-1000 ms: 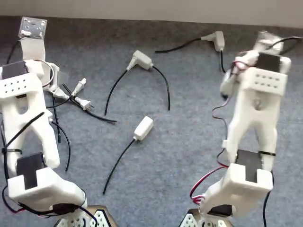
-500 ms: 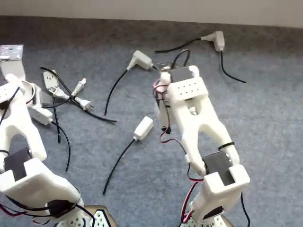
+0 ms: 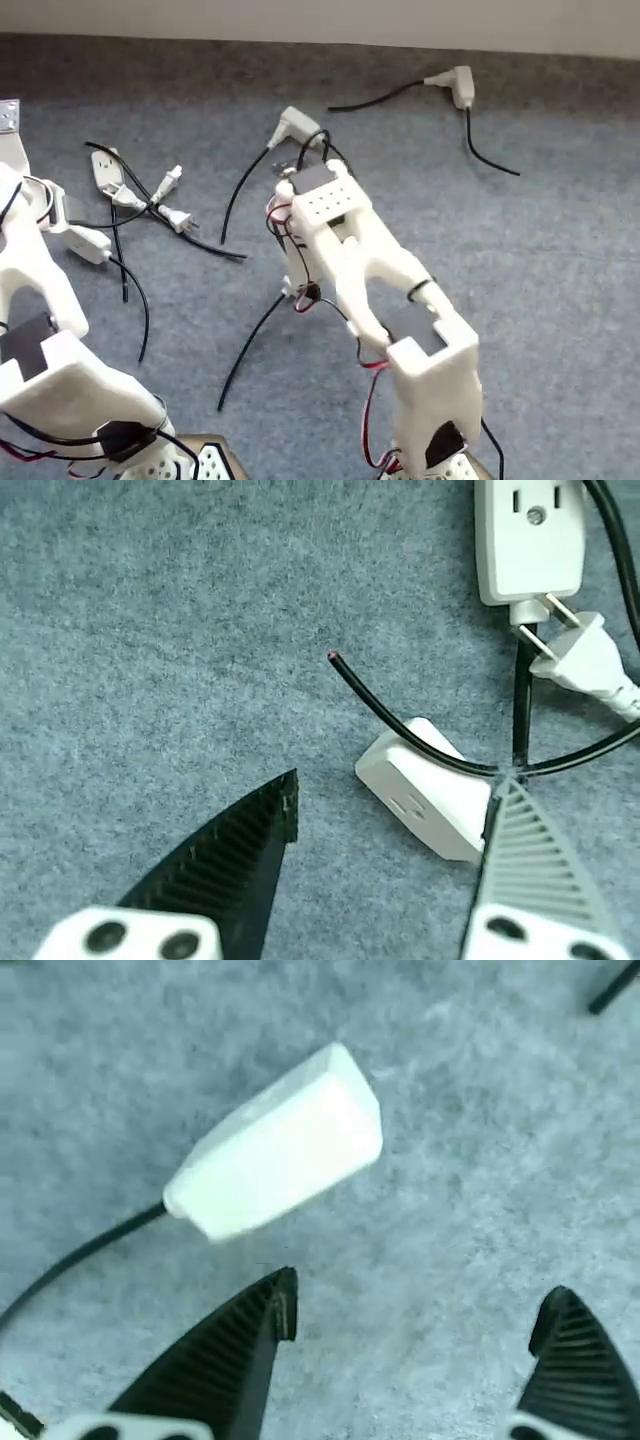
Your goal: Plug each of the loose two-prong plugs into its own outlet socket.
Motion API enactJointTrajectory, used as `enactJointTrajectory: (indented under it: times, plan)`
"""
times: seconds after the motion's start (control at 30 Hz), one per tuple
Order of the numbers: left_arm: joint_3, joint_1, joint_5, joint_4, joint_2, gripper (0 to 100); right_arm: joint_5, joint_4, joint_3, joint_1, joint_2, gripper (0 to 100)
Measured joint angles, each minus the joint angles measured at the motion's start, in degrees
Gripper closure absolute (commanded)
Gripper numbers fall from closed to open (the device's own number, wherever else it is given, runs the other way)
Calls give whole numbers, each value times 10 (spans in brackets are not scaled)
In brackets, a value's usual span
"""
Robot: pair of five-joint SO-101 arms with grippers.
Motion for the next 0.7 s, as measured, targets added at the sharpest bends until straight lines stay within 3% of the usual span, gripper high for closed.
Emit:
enactJointTrajectory:
  times: [0.23, 0.5, 0.7]
  plan:
    - [0, -1, 0, 0, 0, 698, -11, 2, -170, 0, 156, 642]
    - [0, -2, 0, 0, 0, 698, -12, 78, -455, -25, 251, 642]
    - [0, -2, 0, 0, 0, 698, -12, 78, -507, -28, 251, 642]
